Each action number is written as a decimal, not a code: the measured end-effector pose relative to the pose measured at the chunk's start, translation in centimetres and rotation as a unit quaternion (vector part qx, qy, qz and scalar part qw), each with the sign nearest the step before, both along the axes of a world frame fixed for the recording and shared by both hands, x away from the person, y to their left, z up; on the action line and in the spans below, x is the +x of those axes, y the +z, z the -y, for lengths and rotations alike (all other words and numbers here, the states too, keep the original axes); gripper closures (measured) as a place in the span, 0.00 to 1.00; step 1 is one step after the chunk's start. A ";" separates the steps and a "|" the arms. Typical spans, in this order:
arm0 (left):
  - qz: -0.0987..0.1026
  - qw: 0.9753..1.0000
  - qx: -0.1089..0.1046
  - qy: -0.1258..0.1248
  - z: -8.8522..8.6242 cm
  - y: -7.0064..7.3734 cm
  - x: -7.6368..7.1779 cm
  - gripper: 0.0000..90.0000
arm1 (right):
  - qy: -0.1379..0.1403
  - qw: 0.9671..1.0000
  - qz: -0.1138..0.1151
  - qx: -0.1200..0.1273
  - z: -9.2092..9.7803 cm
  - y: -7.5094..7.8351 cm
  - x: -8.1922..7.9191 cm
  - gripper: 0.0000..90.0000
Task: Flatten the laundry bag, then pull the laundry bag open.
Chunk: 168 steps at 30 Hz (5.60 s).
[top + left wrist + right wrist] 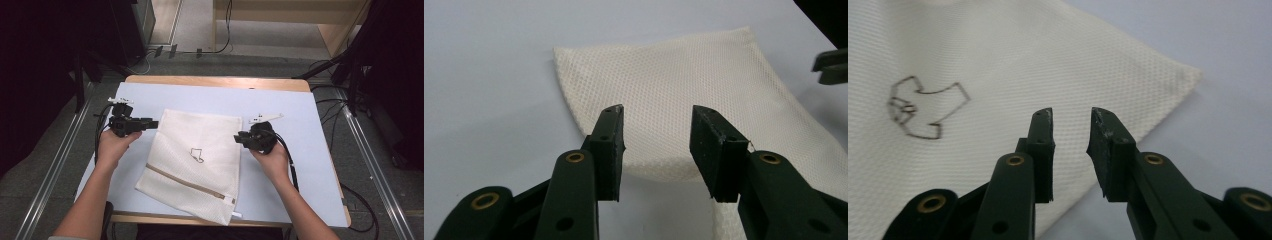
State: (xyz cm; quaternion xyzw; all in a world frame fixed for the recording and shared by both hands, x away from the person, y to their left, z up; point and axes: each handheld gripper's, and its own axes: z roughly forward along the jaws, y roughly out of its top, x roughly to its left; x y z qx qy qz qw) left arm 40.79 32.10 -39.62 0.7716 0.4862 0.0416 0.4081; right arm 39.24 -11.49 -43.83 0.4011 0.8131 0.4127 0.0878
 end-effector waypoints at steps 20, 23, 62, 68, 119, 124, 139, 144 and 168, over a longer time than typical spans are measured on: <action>-0.003 1.000 -0.005 0.016 -1.4 -0.4 -1.0 0.62 | -0.079 0.997 -0.022 -0.011 0.2 -3.2 6.5 0.69; -0.002 1.000 -0.006 0.016 -1.5 -0.4 -1.0 0.62 | -0.077 0.996 -0.030 -0.017 -0.4 -3.4 6.9 0.68; -0.033 0.998 0.034 -0.036 1.5 -2.8 -1.1 0.66 | -0.144 0.989 -0.016 -0.021 4.8 0.6 7.7 0.84; -0.048 0.998 0.035 -0.035 1.4 -3.3 -1.4 0.69 | -0.114 0.993 -0.006 -0.005 4.1 0.8 3.5 0.85; -0.080 0.993 0.045 -0.071 6.3 -5.5 -1.5 0.94 | -0.083 0.994 -0.022 -0.063 2.6 -2.8 -0.4 0.99; -0.084 0.993 0.042 -0.070 5.9 -5.6 -1.6 0.93 | -0.081 0.994 -0.019 -0.064 2.5 -2.9 -0.2 0.98; -0.038 0.996 0.049 -0.061 5.3 -3.4 -2.2 0.68 | -0.088 0.995 -0.031 -0.024 3.4 -1.0 -2.1 0.83; -0.035 0.996 0.047 -0.073 6.3 -2.5 -2.8 0.66 | -0.079 0.995 -0.060 -0.021 3.9 -0.5 -4.1 0.93; -0.033 0.990 0.041 -0.128 10.9 -1.4 -3.0 0.56 | -0.036 0.994 -0.095 -0.042 3.5 -1.4 -7.4 1.00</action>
